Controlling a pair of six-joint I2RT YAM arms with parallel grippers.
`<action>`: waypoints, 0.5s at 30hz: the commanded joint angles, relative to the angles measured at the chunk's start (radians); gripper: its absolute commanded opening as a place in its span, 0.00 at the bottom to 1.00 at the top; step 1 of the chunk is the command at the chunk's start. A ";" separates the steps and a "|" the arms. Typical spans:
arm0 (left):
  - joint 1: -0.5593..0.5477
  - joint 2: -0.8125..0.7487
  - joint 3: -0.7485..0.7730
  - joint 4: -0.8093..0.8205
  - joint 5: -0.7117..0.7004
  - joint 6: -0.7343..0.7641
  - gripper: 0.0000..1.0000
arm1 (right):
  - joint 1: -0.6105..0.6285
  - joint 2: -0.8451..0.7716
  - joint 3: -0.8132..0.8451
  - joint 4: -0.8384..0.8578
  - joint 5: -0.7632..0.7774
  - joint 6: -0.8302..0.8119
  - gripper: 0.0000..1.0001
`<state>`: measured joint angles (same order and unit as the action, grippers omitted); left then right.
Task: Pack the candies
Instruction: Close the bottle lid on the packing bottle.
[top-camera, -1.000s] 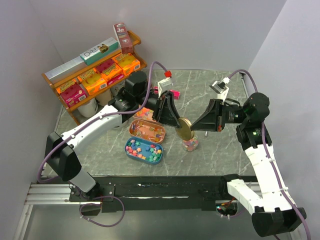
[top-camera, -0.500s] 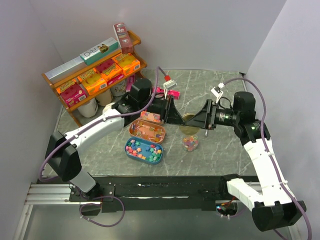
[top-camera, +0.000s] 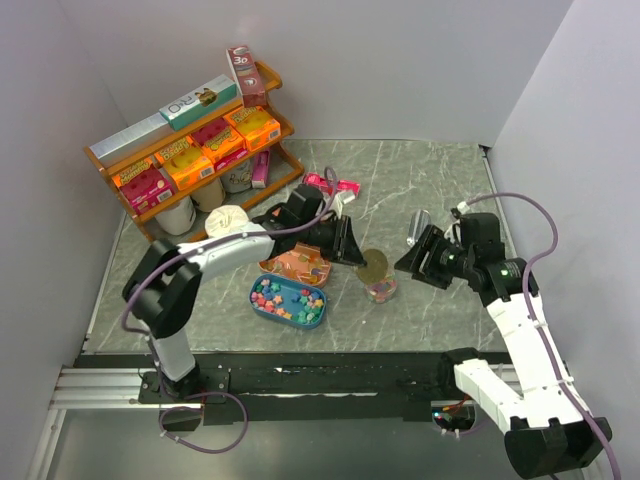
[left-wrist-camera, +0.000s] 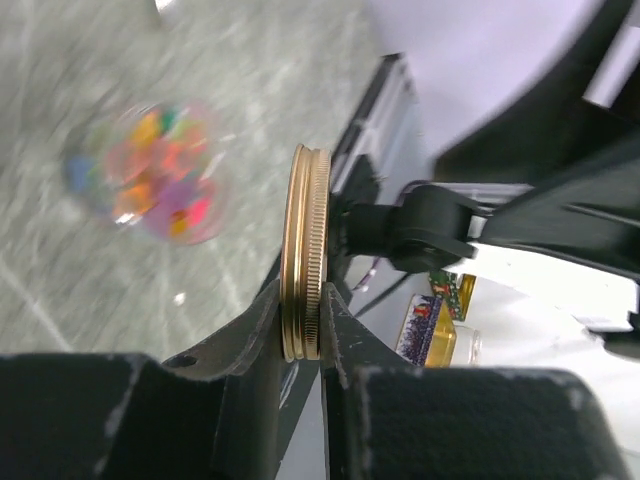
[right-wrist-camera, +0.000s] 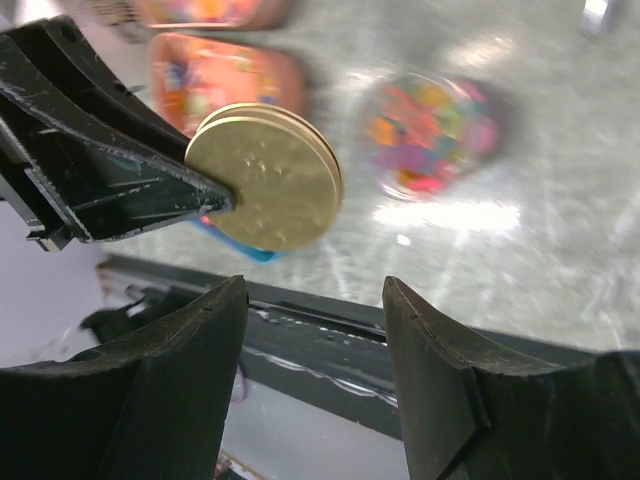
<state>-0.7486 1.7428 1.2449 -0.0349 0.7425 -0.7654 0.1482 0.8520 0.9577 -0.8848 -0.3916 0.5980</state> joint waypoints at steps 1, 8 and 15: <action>-0.006 0.058 -0.019 0.019 -0.012 -0.045 0.22 | 0.002 -0.025 -0.051 -0.056 0.126 0.031 0.64; -0.014 0.165 0.022 -0.016 -0.049 -0.008 0.22 | 0.002 -0.022 -0.151 -0.025 0.106 0.039 0.59; -0.018 0.198 0.041 -0.016 -0.077 -0.025 0.24 | 0.002 -0.021 -0.191 -0.008 0.131 0.031 0.57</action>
<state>-0.7559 1.9125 1.2518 -0.0429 0.7017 -0.7872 0.1482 0.8394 0.7773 -0.9222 -0.2955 0.6304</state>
